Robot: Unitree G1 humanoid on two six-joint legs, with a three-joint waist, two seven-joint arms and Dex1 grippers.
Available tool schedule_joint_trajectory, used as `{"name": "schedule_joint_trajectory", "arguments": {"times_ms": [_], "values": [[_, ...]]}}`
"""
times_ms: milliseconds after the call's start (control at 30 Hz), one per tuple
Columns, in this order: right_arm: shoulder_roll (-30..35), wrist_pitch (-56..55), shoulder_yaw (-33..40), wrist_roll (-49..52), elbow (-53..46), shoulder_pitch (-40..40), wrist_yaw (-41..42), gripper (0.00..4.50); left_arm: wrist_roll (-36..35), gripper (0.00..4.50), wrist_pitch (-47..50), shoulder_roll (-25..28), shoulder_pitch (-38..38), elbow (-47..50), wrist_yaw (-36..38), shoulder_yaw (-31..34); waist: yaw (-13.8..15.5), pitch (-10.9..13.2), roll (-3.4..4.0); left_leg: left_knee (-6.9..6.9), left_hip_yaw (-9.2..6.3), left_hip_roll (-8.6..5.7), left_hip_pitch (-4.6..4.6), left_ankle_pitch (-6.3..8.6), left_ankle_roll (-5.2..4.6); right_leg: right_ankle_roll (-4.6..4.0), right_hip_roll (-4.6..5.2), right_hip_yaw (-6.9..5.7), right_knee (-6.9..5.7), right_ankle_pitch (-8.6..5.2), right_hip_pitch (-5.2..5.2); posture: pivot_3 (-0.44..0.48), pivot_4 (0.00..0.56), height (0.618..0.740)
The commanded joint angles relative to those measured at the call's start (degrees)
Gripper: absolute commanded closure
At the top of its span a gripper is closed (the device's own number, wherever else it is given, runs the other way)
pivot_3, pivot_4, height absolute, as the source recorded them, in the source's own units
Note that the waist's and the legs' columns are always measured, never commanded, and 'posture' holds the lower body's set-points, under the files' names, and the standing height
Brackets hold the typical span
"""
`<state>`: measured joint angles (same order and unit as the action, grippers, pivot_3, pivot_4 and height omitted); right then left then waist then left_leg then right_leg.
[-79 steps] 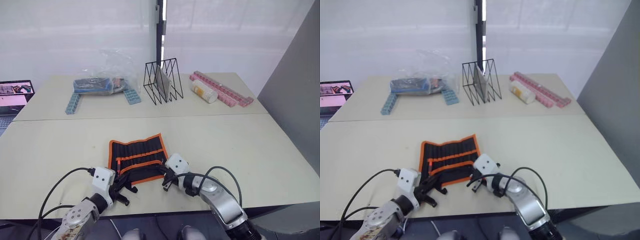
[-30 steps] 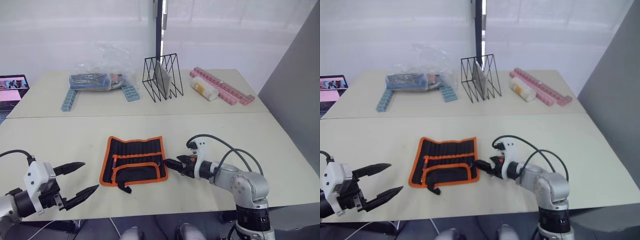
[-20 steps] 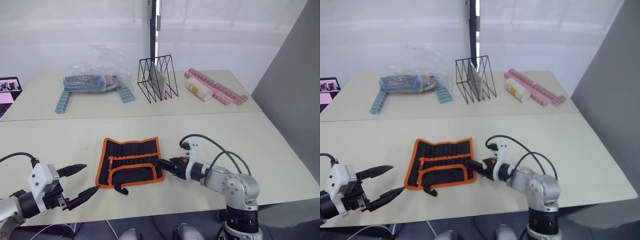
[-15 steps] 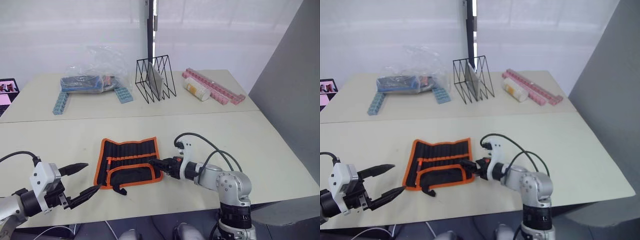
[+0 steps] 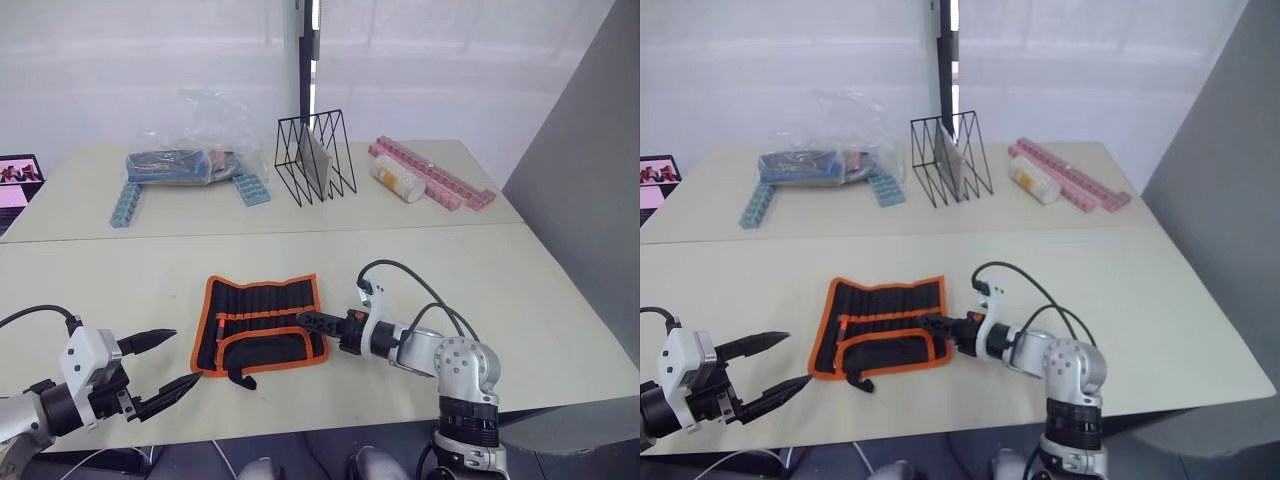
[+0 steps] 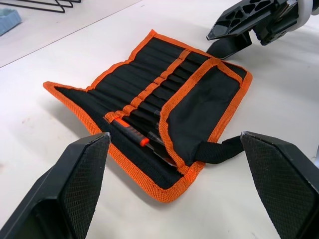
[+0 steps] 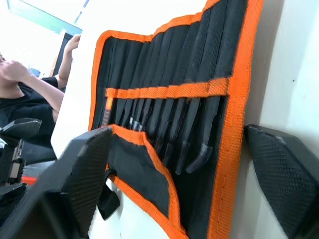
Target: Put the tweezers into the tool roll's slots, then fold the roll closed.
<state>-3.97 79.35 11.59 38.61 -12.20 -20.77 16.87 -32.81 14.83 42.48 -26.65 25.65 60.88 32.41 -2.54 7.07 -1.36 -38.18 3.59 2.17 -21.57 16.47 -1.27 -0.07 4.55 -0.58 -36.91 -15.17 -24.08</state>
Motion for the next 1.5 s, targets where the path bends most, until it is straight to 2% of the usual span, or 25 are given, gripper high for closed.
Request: {"name": "schedule_joint_trajectory", "arguments": {"times_ms": [33, 300, 333, 667, 900, 1200, 1500], "values": [[-0.70, 1.86, -0.86, 0.95, 1.31, 1.17, -0.64, 1.53, -0.04, 0.00, -1.21, 0.44, 0.24, 0.00, 0.49, 0.78, 0.04, 0.00, 0.00, 0.00, 0.00, 0.00, -0.02, 0.00, 0.00, 0.00, 0.00, -0.01, 0.00, 0.00, -0.01, 0.000, 0.150, 0.737], [-2.23, -0.53, 0.82, 2.63, 2.50, 0.67, -0.79, 4.29, 0.05, 0.00, -0.82, 0.53, 0.30, 0.02, 0.45, 0.99, -0.23, -0.01, -0.01, 0.03, -0.01, 0.03, -0.01, -0.01, 0.02, 0.00, -0.05, 0.01, -0.01, 0.00, -0.02, 0.000, 0.150, 0.737], [-2.29, -0.74, 1.06, 3.10, 2.29, 0.66, -0.76, 4.48, 0.08, 0.00, -0.82, 0.54, 0.25, 0.03, 0.49, 1.01, -0.21, -0.01, -0.01, 0.03, -0.01, 0.03, 0.01, -0.03, 0.04, -0.01, -0.04, 0.02, -0.01, 0.00, -0.01, 0.000, 0.150, 0.737], [-1.86, 1.52, 3.32, 7.31, -1.33, -1.91, -2.86, 4.48, 0.62, 0.00, -0.38, 0.58, 0.60, 0.18, 0.32, -0.10, 0.02, 0.04, 0.05, 0.03, -0.01, 0.02, -0.16, -0.10, 0.15, -0.01, -0.03, -0.01, -0.02, 0.01, -0.12, 0.000, 0.150, 0.737], [-5.34, 3.54, 2.43, 8.24, -4.12, -4.82, -7.08, 4.48, 0.88, 0.00, -0.04, 0.54, 0.57, 0.32, 0.19, -0.49, 0.02, 0.10, 0.14, 0.03, -0.03, 0.01, -0.24, -0.10, 0.16, 0.00, -0.05, -0.06, -0.03, 0.02, -0.17, 0.000, 0.150, 0.737], [-5.02, 2.17, -5.22, 6.98, -5.86, -5.77, -9.30, 4.48, 0.89, 0.00, 0.33, 0.84, -0.07, 0.85, 0.21, -0.33, -0.03, 0.13, 0.18, 0.02, -0.03, 0.01, -0.26, -0.10, 0.15, 0.01, -0.12, -0.07, -0.02, 0.02, -0.18, 0.000, 0.150, 0.737], [-5.63, -3.43, -13.25, 3.89, 1.80, -9.04, -8.55, 4.48, 0.69, 0.00, 0.90, 1.51, 0.65, 0.72, -0.03, -0.84, -0.01, 0.14, 0.21, 0.02, -0.03, -0.01, -0.24, -0.11, 0.16, 0.01, -0.17, -0.11, -0.03, 0.02, -0.17, 0.000, 0.150, 0.737]]}}
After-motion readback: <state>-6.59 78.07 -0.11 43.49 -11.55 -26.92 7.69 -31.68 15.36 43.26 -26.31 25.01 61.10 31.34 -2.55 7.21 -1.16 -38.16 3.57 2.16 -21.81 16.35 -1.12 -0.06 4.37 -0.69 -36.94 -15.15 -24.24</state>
